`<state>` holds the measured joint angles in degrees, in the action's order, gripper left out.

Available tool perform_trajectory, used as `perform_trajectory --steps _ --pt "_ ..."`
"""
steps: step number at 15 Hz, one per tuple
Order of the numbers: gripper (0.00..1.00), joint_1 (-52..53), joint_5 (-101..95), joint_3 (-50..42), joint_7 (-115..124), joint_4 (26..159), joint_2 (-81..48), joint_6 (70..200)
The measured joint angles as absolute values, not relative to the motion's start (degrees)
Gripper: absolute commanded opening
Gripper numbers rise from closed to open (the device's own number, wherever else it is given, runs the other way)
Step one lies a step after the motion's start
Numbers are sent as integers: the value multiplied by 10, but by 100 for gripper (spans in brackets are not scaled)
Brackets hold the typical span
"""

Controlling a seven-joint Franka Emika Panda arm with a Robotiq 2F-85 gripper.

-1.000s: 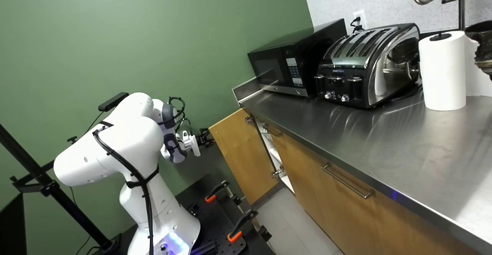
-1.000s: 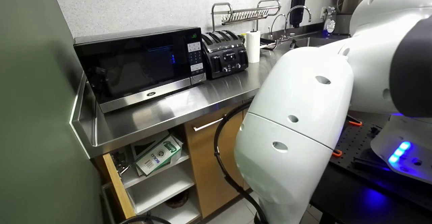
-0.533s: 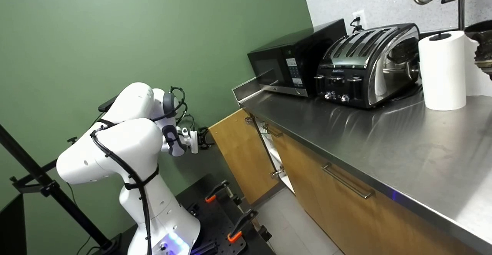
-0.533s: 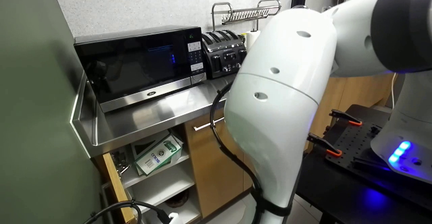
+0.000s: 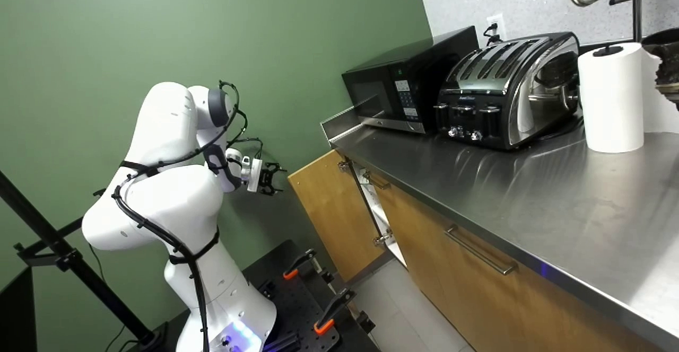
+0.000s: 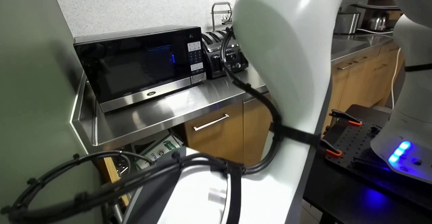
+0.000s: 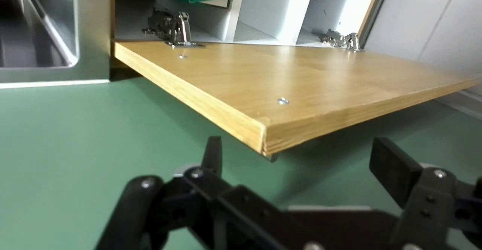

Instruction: Open the bottom left cupboard door

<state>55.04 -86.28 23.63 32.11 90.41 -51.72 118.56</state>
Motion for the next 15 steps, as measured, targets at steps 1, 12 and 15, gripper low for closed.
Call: perform_trajectory --steps 1,12,15 --pt "100 545 -851 236 327 929 -493 1187" --pt "100 452 -810 208 628 1229 -236 1179" --pt "100 415 -809 205 718 1276 -206 1179"
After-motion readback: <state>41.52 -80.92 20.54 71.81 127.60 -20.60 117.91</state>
